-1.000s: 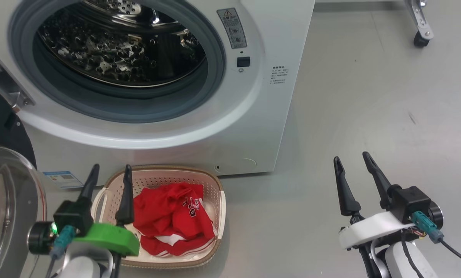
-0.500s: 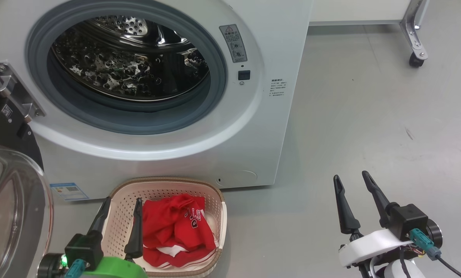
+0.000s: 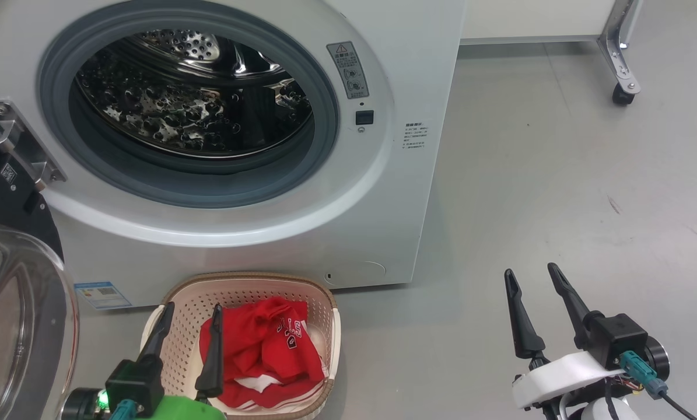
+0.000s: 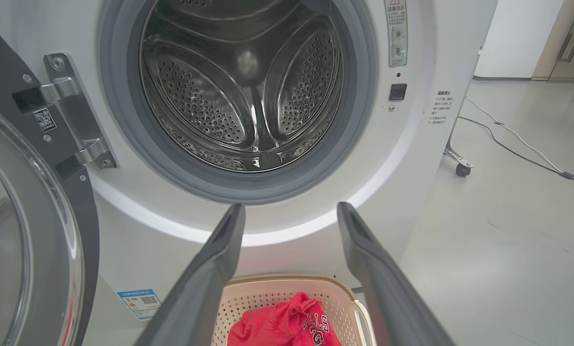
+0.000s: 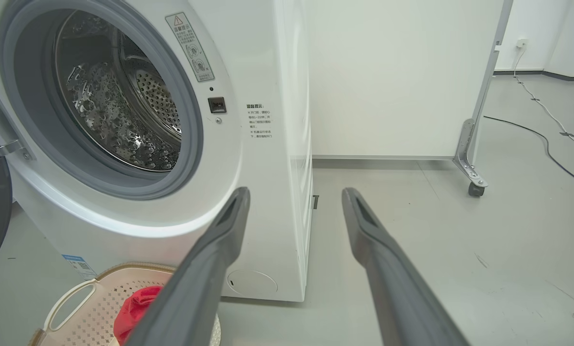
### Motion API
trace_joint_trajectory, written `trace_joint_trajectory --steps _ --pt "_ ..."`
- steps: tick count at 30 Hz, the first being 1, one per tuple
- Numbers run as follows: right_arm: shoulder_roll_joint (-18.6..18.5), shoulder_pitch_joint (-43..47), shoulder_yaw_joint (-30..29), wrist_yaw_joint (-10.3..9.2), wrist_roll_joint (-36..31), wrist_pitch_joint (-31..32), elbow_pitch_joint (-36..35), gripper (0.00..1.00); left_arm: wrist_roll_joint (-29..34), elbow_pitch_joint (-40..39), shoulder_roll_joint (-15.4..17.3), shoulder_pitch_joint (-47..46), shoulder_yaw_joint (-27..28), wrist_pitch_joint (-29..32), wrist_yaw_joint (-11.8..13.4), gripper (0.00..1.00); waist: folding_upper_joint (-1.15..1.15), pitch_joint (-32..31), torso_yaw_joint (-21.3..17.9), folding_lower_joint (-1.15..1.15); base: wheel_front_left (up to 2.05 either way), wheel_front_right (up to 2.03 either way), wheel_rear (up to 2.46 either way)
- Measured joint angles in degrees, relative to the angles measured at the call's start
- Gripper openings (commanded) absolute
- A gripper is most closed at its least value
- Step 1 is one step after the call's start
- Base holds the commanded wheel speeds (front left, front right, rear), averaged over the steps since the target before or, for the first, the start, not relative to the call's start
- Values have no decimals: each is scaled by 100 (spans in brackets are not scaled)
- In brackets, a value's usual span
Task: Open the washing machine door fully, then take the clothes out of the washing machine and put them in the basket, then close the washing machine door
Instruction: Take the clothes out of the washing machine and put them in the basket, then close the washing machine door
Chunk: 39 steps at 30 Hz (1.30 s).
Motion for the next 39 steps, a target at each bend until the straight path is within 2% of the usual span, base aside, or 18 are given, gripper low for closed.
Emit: trace_joint_trajectory --steps 22,39 --pt "0 2 27 -5 -2 0 -87 100 110 -527 21 148 -40 202 144 100 0 62 -25 0 -5 5 0" --pt "0 4 29 -5 -2 0 -66 100 157 -703 25 324 -68 339 191 100 0 -59 -30 0 -66 66 0"
